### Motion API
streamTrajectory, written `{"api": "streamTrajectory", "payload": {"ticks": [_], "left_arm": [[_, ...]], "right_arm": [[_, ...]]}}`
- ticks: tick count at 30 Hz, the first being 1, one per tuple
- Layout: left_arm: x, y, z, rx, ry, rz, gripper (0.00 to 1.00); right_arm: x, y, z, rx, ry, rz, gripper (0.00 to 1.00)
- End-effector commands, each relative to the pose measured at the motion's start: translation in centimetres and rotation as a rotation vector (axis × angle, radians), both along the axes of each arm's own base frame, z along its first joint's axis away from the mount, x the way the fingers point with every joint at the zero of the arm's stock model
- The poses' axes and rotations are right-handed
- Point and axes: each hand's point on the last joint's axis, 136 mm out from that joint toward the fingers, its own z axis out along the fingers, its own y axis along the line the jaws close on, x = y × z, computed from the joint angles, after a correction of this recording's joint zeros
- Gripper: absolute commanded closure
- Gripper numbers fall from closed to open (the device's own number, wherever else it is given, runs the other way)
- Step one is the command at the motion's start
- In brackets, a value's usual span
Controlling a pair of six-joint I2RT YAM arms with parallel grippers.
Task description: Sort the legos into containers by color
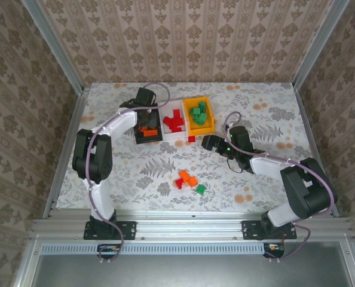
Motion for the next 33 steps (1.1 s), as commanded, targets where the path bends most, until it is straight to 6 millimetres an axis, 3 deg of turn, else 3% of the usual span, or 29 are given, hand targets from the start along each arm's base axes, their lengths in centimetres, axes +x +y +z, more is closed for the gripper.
{"api": "streamTrajectory", "payload": {"ticks": [1, 4, 7, 10, 13, 18, 22, 26, 28, 33], "left_arm": [[0.4, -0.3, -0.6, -0.029, 0.048, 0.011, 0.53], [0.2, -0.6, 0.4, -0.051, 0.019, -0.007, 0.36], [-0.4, -1.0, 3.1, -0.094, -0.053, -0.028, 0.2], [-1.8, -1.2, 6.2, -0.137, -0.113, -0.042, 0.15], [-4.3, -1.5, 7.5, -0.166, -0.146, -0.043, 0.15], [-9.5, -0.6, 6.4, -0.244, -0.168, 0.016, 0.16], [-13.4, 0.1, 4.5, -0.354, -0.164, 0.068, 0.14], [-16.6, -0.1, 2.9, -0.468, -0.149, 0.048, 0.06], [-17.9, -0.3, 2.6, -0.526, -0.155, 0.035, 0.01], [-20.0, 0.8, 3.3, -0.594, -0.21, 0.057, 0.0]], "right_arm": [[0.5, -0.2, 1.1, -0.039, -0.04, -0.005, 0.01], [0.2, 0.5, 1.5, -0.077, -0.062, 0.025, 0.01], [-0.2, 1.7, 1.6, -0.156, -0.088, 0.065, 0.01], [-0.5, 2.6, 1.4, -0.205, -0.088, 0.088, 0.04], [-0.5, 1.5, 0.8, -0.32, -0.055, 0.02, 0.12], [0.2, -2.8, 1.2, -0.526, -0.004, -0.169, 0.09], [1.1, -2.2, 0.9, -0.554, 0.036, -0.158, 0.04], [2.2, -1.7, -0.2, -0.575, 0.072, -0.157, 0.03], [2.7, -1.7, -0.9, -0.595, 0.098, -0.17, 0.03], [3.5, -2.0, -1.9, -0.615, 0.133, -0.221, 0.08]]}}
